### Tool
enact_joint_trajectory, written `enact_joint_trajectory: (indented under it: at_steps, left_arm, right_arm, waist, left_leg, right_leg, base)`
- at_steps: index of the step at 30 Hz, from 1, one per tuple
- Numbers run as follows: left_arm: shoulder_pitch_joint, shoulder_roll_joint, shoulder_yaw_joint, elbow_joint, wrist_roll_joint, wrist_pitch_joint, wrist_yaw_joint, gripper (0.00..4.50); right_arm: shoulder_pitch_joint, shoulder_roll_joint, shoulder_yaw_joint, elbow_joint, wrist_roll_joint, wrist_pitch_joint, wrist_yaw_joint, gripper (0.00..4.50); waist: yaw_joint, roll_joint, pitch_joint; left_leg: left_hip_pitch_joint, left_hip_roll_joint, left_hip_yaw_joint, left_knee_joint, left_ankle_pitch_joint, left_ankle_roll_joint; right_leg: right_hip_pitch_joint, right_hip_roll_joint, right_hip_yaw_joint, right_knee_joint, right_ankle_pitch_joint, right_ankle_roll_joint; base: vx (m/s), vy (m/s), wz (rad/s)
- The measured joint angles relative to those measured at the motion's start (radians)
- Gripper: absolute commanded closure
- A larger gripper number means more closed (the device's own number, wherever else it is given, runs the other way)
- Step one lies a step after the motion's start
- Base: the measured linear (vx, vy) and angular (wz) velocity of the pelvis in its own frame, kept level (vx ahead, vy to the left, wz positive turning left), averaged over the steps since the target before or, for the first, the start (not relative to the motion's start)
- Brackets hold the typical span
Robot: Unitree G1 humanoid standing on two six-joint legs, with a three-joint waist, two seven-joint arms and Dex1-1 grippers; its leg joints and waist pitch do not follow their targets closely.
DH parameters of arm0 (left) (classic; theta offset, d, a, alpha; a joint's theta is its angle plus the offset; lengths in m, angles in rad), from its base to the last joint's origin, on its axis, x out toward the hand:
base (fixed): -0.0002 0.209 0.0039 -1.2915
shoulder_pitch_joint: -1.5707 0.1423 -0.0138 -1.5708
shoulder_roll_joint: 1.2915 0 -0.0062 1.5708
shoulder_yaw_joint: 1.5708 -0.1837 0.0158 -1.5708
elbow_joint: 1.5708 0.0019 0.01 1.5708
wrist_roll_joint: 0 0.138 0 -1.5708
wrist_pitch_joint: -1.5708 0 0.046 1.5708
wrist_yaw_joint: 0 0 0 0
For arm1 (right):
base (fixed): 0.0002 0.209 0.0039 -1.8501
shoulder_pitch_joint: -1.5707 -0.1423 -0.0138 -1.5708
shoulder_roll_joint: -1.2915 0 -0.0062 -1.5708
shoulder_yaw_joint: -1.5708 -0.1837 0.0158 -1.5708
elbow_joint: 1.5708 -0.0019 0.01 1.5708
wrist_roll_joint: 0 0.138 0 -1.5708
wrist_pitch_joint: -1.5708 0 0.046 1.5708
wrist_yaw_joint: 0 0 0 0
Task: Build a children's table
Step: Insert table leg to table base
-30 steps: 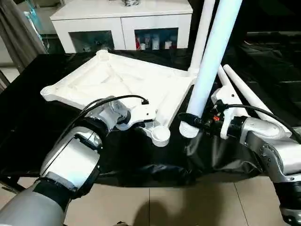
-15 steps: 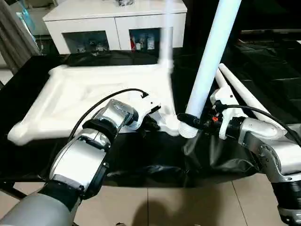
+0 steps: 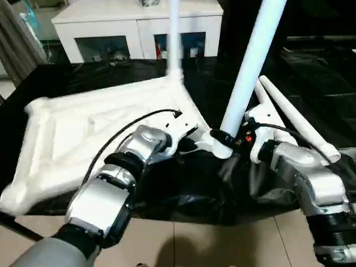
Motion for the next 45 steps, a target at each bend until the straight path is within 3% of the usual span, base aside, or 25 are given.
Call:
enact_joint_trajectory:
  at_steps: [3, 6, 8, 14, 21, 25, 31, 33, 37, 45]
  left_arm:
    - [0.022, 0.01, -0.003, -0.022, 0.003, -0.038, -0.001, 4.41]
    - [0.06, 0.041, -0.012, -0.038, 0.006, -0.116, -0.024, 3.89]
    - [0.084, 0.071, -0.015, -0.065, 0.005, -0.135, -0.069, 3.81]
    - [0.123, 0.112, -0.026, -0.134, 0.004, -0.163, -0.137, 3.47]
    - [0.142, 0.121, -0.021, -0.173, 0.004, -0.156, -0.069, 2.71]
    - [0.146, 0.124, -0.021, -0.193, 0.004, -0.126, -0.052, 2.55]
    - [0.151, 0.124, -0.023, -0.21, 0.004, -0.085, -0.063, 2.93]
    - [0.156, 0.125, -0.025, -0.222, 0.004, -0.075, -0.07, 3.32]
    - [0.176, 0.143, -0.042, -0.265, 0.002, -0.048, -0.134, 3.47]
    - [0.191, 0.163, -0.05, -0.3, 0.002, -0.049, -0.175, 4.12]
  right_arm:
    - [-0.011, 0.019, -0.014, 0.028, -0.007, -0.03, -0.031, 2.64]
    - [-0.032, 0.033, -0.045, 0.035, -0.002, -0.042, -0.044, 2.64]
    - [-0.039, 0.036, -0.056, 0.035, 0.007, -0.047, -0.045, 2.64]
    - [-0.041, 0.039, -0.062, 0.038, 0.011, -0.053, -0.044, 2.64]
    - [-0.066, 0.041, -0.068, 0.069, 0.012, -0.062, -0.04, 2.64]
    - [-0.067, 0.05, -0.068, 0.083, 0.012, -0.062, -0.04, 2.64]
    - [-0.074, 0.055, -0.068, 0.096, 0.012, -0.064, -0.04, 2.64]
    - [-0.074, 0.055, -0.068, 0.096, 0.012, -0.065, -0.04, 2.64]
    - [-0.074, 0.056, -0.07, 0.096, 0.012, -0.073, -0.04, 2.64]
    - [-0.074, 0.062, -0.073, 0.096, 0.012, -0.075, -0.042, 2.64]
  waist:
    - [-0.001, -0.003, 0.001]
    - [0.0, -0.007, 0.003]
    - [0.003, -0.012, 0.004]
    - [0.015, -0.029, 0.008]
    - [0.021, -0.044, 0.012]
    - [0.021, -0.049, 0.013]
    - [0.021, -0.049, 0.013]
    - [0.02, -0.05, 0.012]
    - [0.02, -0.049, 0.012]
    - [0.02, -0.048, 0.012]
  left_leg:
    - [0.0, 0.0, 0.0, -0.001, 0.0, 0.0]
    - [-0.001, 0.001, 0.0, -0.001, 0.0, 0.0]
    - [-0.001, 0.001, 0.0, -0.001, 0.001, 0.001]
    - [-0.002, 0.001, 0.001, -0.001, 0.001, 0.001]
    - [-0.001, 0.001, 0.003, -0.001, 0.001, 0.001]
    - [-0.001, 0.001, 0.003, -0.001, 0.001, 0.001]
    - [0.0, 0.001, 0.003, -0.001, 0.001, 0.001]
    - [0.0, 0.001, 0.003, -0.001, 0.001, 0.001]
    - [0.001, 0.001, 0.003, -0.001, 0.001, 0.001]
    - [0.001, 0.001, 0.003, -0.001, 0.001, 0.001]
  right_leg:
    - [-0.001, 0.0, 0.0, 0.0, 0.0, 0.0]
    - [-0.002, 0.0, -0.001, 0.0, 0.0, 0.0]
    - [-0.002, 0.0, -0.001, 0.0, 0.0, 0.0]
    - [-0.003, 0.0, 0.0, 0.0, 0.0, 0.0]
    - [-0.003, 0.0, 0.001, 0.003, 0.0, 0.0]
    - [-0.004, 0.0, 0.001, 0.005, 0.0, 0.0]
    - [-0.004, 0.0, 0.002, 0.006, 0.0, 0.0]
    - [-0.004, 0.0, 0.002, 0.006, 0.0, 0.0]
    - [-0.004, 0.0, 0.002, 0.006, 0.0, 0.0]
    - [-0.004, 0.0, 0.002, 0.006, 0.0, 0.0]
  base:
    - [0.0, 0.0, 0.0]
    - [0.0, 0.0, 0.0]
    - [0.0, 0.0, 0.0]
    - [0.0, 0.0, 0.0]
    - [0.0, 0.0, 0.0]
    - [0.0, 0.0, 0.0]
    - [0.0, 0.0, 0.0]
    - [0.0, 0.0, 0.0]
    - [0.0, 0.0, 0.0]
    - [0.0, 0.0, 0.0]
